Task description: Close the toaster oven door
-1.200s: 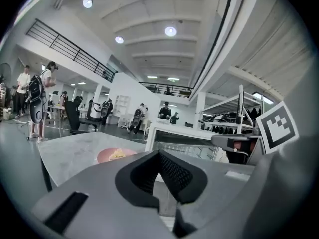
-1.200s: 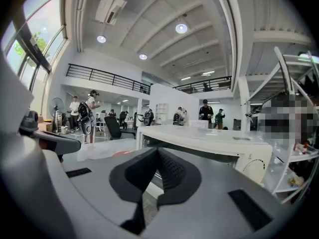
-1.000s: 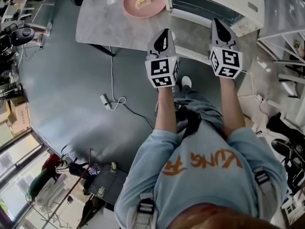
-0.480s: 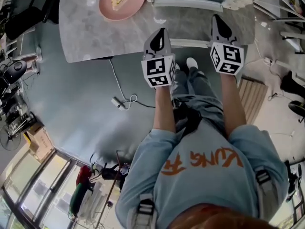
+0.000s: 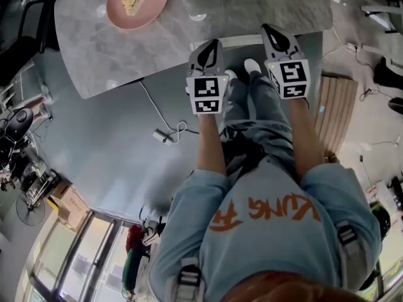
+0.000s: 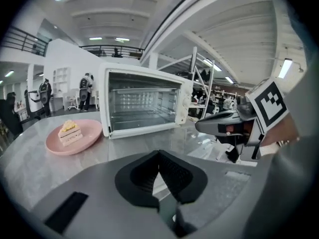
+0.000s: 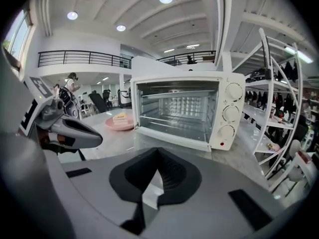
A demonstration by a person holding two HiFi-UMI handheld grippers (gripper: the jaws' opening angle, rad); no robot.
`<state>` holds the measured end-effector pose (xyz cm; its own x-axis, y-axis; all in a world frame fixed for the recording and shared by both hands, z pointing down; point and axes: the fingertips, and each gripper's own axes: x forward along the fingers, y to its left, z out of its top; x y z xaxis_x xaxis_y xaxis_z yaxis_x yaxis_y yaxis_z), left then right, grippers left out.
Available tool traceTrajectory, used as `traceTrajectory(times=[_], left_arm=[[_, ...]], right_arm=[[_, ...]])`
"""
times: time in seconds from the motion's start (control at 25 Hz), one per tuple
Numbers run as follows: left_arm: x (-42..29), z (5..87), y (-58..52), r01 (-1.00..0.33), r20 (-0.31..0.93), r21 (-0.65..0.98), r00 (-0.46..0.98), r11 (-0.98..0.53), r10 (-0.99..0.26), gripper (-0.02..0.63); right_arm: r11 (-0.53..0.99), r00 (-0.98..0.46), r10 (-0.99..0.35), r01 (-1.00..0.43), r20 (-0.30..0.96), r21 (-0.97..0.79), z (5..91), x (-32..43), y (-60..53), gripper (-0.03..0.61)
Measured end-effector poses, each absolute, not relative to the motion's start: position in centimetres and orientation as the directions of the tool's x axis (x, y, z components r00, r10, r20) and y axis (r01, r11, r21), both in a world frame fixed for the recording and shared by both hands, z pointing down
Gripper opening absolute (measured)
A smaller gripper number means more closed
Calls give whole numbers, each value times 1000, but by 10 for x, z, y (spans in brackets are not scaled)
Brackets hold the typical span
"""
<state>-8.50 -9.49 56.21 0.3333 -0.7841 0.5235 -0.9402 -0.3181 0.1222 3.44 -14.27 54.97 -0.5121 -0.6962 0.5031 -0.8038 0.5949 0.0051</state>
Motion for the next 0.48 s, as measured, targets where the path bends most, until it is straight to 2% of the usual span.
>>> traceTrajectory(times=[0.28,0.48], left_arm=[[-67,598,-68,-882,619,100,417,-460,-666,3],[-65,627,-57,-854,678,111,439,-508,-590,3]], right_arm=[[705,-570,-552,-708,609,-23,583,45,-104,-2],[782,-516,-470,-620,716,66,607,56,-85,-2]])
